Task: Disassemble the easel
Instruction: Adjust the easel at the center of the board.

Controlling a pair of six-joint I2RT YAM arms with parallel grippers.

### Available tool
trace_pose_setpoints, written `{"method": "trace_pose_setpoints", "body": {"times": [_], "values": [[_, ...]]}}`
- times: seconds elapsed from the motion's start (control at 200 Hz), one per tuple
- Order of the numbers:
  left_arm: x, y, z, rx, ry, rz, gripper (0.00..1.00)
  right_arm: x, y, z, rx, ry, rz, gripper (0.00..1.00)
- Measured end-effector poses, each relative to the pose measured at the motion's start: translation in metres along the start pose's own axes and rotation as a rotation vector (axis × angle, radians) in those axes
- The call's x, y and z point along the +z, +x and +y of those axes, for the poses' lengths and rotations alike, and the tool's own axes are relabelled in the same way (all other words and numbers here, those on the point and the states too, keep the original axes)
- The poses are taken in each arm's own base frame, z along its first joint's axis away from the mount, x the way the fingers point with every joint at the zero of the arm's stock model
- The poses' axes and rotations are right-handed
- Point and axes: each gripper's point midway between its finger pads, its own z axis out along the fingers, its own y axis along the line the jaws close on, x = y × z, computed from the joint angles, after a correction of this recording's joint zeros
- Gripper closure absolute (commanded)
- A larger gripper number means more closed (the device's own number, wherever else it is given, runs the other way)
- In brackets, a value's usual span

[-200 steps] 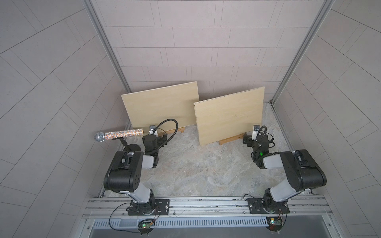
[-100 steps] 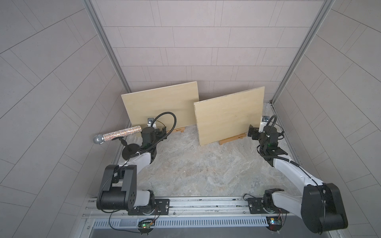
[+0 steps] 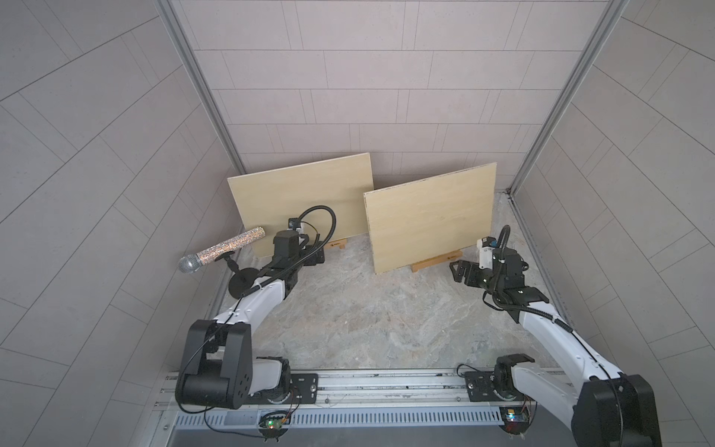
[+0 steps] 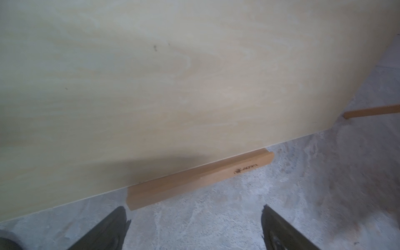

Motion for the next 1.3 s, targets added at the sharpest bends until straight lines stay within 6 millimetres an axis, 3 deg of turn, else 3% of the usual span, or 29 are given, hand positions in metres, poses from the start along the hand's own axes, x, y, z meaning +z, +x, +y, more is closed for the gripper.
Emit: {"method": "trace_pose_setpoints", "body": {"times": [0.215, 0.47, 0.681, 0.821, 0.976, 1.296], "values": [[-0.010, 0.011, -0.022, -0.028, 0.075, 0.042, 0.00, 0.029, 0.020, 0.013, 0.162, -0.133, 0.136, 0.07], [-0.013, 0.028, -0.038, -0.039, 0.120, 0.087, 0.00, 0.044, 0.002, -0.010, 0.327, -0.170, 0.049, 0.12], [-0.013, 0.032, -0.043, -0.038, 0.136, 0.100, 0.00, 0.073, 0.002, -0.030, 0.475, -0.205, 0.009, 0.23], [-0.013, 0.033, -0.045, -0.036, 0.143, 0.102, 0.00, 0.086, -0.001, -0.035, 0.548, -0.241, -0.031, 0.27], [-0.013, 0.033, -0.045, -0.035, 0.145, 0.102, 0.00, 0.086, -0.016, -0.033, 0.561, -0.280, -0.097, 0.28], [-0.012, 0.035, -0.046, -0.034, 0.145, 0.109, 0.00, 0.101, -0.025, -0.038, 0.620, -0.322, -0.138, 0.56]]}}
